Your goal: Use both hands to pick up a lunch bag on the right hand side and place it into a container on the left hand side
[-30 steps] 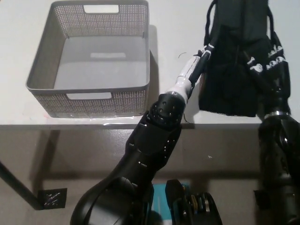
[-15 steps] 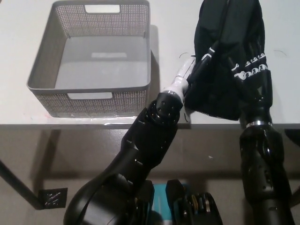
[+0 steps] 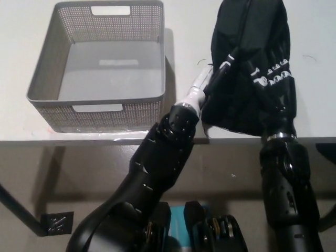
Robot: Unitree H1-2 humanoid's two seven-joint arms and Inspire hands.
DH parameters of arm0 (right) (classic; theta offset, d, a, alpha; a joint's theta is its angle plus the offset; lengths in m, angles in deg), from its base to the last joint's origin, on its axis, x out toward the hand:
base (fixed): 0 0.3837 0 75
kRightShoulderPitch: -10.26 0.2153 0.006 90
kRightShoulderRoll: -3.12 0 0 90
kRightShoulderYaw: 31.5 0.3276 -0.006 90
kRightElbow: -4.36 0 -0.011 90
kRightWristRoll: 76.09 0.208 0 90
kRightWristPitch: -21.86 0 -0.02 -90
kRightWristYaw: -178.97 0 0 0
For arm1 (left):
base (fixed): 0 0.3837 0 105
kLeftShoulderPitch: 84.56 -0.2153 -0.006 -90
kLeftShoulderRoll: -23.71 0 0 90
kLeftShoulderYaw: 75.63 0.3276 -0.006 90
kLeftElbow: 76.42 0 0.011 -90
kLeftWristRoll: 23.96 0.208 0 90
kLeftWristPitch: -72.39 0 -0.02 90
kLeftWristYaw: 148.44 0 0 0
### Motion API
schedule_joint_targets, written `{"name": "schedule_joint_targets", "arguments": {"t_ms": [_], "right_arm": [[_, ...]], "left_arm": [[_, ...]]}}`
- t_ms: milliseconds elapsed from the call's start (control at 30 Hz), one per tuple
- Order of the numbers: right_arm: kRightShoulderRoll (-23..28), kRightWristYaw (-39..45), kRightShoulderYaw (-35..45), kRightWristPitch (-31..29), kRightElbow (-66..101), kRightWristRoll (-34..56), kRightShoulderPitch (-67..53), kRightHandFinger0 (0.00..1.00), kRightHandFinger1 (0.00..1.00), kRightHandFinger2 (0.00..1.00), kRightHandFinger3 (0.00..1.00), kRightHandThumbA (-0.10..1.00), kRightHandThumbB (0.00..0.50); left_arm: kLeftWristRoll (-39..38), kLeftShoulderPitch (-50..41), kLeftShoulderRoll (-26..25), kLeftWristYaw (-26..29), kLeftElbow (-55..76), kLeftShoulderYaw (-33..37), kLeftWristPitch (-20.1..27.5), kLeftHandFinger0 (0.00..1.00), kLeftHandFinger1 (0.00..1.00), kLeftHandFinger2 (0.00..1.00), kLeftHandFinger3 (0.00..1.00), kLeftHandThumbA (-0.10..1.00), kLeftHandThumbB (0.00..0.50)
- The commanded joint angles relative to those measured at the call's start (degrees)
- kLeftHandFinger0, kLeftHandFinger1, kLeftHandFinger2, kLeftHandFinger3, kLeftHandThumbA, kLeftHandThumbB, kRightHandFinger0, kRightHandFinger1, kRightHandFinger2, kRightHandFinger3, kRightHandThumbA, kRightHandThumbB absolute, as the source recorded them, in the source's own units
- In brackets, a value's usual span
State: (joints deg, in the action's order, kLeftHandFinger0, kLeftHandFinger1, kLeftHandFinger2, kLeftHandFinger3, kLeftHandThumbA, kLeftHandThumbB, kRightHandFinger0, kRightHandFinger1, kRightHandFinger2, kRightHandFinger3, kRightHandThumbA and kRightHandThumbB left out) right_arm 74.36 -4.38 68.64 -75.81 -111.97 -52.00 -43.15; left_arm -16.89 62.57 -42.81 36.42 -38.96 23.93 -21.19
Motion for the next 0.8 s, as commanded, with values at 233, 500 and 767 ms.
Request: {"name": "schedule_joint_targets", "arguments": {"t_ms": [233, 500, 767], "right_arm": [[-2.6, -1.5, -1.8, 3.0, 1.6, -2.3, 11.1, 1.00, 1.00, 1.00, 1.00, 1.00, 0.132], [-1.1, -4.1, -2.4, 9.7, 4.3, -3.8, 15.0, 1.00, 1.00, 1.00, 1.00, 1.00, 0.172], [0.1, -5.9, -2.2, 12.3, 7.1, -5.1, 18.6, 1.00, 1.00, 1.00, 1.00, 1.00, 0.200]], "left_arm": [[-1.9, 9.7, 0.7, -4.5, 5.3, -1.2, -3.6, 1.00, 1.00, 1.00, 1.00, 1.00, 0.291], [-2.1, 12.9, -0.3, -4.7, 7.3, -1.7, -5.7, 1.00, 1.00, 1.00, 1.00, 1.00, 0.286], [-2.6, 16.9, -1.0, -5.4, 7.6, -2.2, -5.1, 1.00, 1.00, 1.00, 1.00, 1.00, 0.332]]}}
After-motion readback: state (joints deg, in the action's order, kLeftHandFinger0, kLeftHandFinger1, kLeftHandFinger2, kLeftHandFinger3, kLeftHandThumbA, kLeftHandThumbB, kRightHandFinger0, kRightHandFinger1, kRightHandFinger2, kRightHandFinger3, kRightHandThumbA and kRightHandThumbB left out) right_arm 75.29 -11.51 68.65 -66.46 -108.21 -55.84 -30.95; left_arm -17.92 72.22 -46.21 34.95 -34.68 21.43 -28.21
